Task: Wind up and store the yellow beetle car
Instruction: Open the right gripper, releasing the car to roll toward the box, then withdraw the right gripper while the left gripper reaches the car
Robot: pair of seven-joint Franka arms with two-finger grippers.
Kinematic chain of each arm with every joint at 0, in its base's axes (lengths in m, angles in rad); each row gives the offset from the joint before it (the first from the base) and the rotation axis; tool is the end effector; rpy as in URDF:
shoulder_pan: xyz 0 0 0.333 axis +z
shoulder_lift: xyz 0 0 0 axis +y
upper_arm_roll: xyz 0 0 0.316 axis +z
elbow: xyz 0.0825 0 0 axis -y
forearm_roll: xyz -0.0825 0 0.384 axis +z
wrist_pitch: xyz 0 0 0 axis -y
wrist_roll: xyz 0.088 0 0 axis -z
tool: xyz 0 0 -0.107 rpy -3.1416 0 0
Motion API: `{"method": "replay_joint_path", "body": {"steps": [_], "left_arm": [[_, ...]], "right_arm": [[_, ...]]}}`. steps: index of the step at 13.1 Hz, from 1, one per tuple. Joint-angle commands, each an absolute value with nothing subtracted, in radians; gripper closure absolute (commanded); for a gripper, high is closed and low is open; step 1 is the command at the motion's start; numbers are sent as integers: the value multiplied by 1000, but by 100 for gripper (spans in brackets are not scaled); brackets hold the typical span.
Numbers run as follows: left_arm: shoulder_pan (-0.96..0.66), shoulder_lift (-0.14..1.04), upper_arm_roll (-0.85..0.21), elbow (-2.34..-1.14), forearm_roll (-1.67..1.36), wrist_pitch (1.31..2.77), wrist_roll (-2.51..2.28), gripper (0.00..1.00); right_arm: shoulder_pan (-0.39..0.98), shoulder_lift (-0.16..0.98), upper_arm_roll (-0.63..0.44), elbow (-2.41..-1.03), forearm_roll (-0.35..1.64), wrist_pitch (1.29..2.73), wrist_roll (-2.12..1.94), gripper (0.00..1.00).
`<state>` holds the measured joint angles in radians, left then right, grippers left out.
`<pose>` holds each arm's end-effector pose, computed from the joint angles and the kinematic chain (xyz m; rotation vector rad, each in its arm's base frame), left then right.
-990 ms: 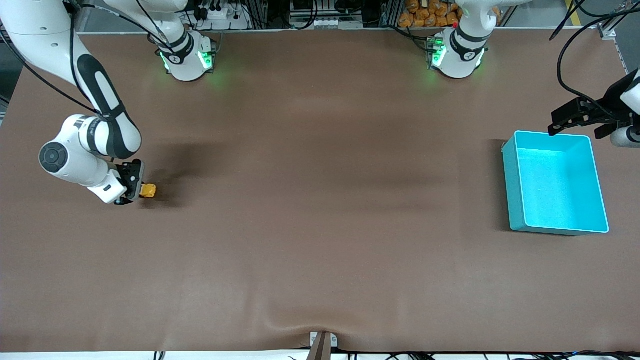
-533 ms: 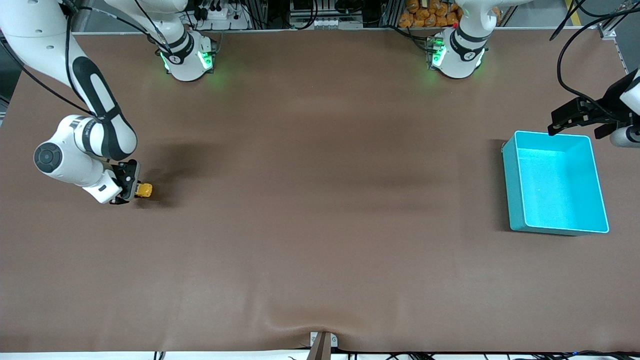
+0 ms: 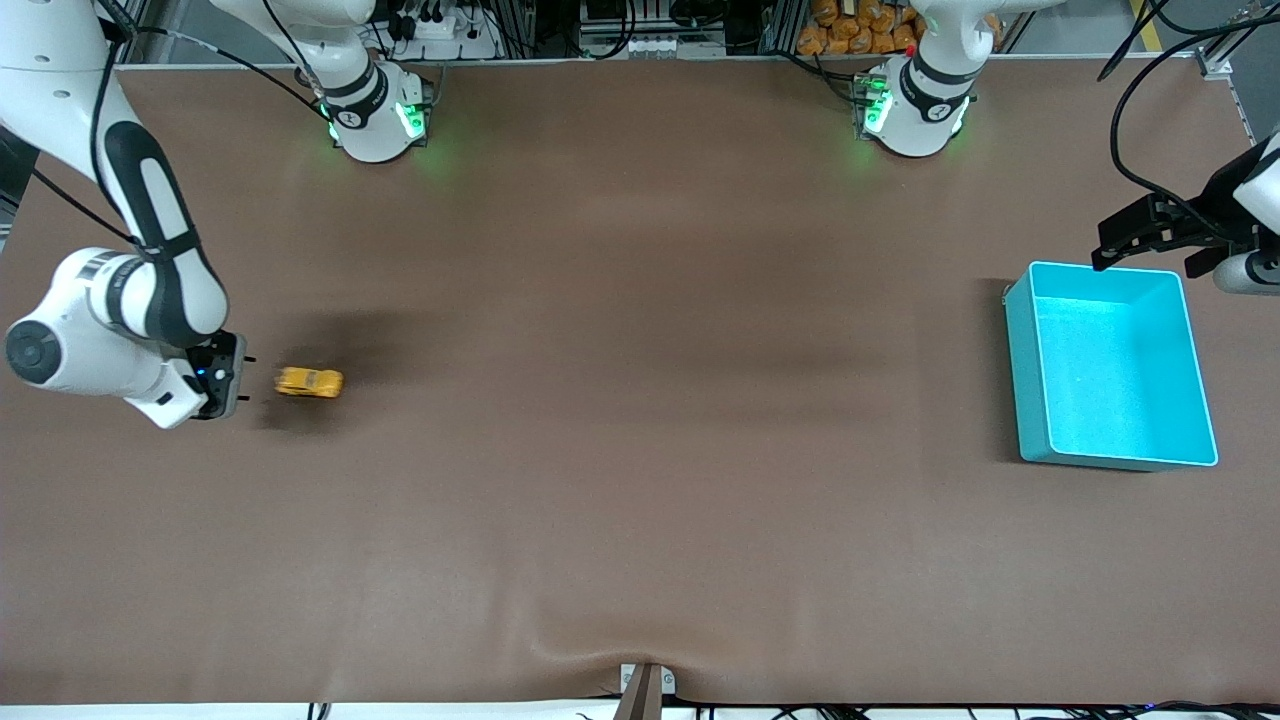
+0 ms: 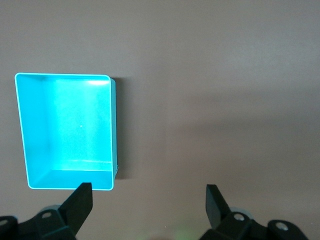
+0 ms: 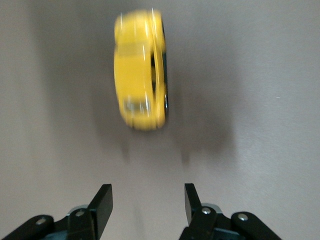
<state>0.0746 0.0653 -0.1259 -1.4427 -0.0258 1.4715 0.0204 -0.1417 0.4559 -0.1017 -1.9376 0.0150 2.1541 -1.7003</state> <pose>0.5641 -0.0293 0.6396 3.1056 -0.1145 -0.0567 0.5782 -0.1413 0.2315 -2.2102 -1.9624 0.2403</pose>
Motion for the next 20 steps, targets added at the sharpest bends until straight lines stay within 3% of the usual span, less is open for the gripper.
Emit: {"method": "replay_joint_path", "body": {"steps": [1,12,17,20], "left_arm": [[74,54,-130,-1443,-2,1463,14,0],[77,57,-129,-1445,-2,1463,14,0],[77,64,-129,-1447,2,1463,14,0],[83,67,-127,-1445,2,1463,15,0]], "right_arm": [[-160,472,-91,-1873,18,2092,-1720,32],[-158,471,-90,-1769,60,2002,-1717,32],[-166,468,-92,-1515,143,1760,-1671,33],[-140,442,-87,-1411,144,1724,-1515,33]]}}
